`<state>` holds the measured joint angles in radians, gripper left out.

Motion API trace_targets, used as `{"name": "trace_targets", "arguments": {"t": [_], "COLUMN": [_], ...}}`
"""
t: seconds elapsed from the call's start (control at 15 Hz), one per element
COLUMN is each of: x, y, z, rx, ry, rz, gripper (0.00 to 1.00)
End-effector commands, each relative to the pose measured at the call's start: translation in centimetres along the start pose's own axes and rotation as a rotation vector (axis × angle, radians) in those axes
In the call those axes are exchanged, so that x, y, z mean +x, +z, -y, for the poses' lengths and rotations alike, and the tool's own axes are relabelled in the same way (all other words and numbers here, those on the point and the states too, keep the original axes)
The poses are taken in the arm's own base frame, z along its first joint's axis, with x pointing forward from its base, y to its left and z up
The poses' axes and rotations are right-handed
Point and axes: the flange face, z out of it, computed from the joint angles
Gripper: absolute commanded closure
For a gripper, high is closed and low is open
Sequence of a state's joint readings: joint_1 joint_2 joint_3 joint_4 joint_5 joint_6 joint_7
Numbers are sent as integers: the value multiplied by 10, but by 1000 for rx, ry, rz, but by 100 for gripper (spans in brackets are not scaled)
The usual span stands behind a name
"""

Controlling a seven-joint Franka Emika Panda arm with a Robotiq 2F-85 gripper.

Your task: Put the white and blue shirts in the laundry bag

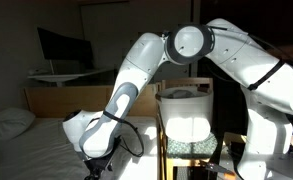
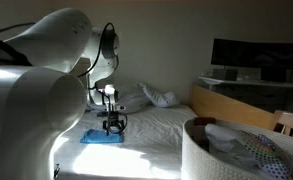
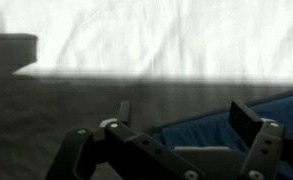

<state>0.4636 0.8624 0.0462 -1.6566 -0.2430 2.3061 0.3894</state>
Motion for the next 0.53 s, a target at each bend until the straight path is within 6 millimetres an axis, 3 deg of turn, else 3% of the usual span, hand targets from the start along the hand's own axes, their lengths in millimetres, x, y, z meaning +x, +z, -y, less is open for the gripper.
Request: {"name": "trace_targets", "arguments": {"t": [0.0, 0.13, 0.2, 0.47], "x": [28, 35, 26, 30], "y": [16, 13, 17, 20], "z": [17, 27, 18, 22], "rx": [-8, -4, -8, -10], "ry": [59, 62, 33, 32], "rz": [50, 76, 48, 48], "gripper": [0, 0, 0, 0]}}
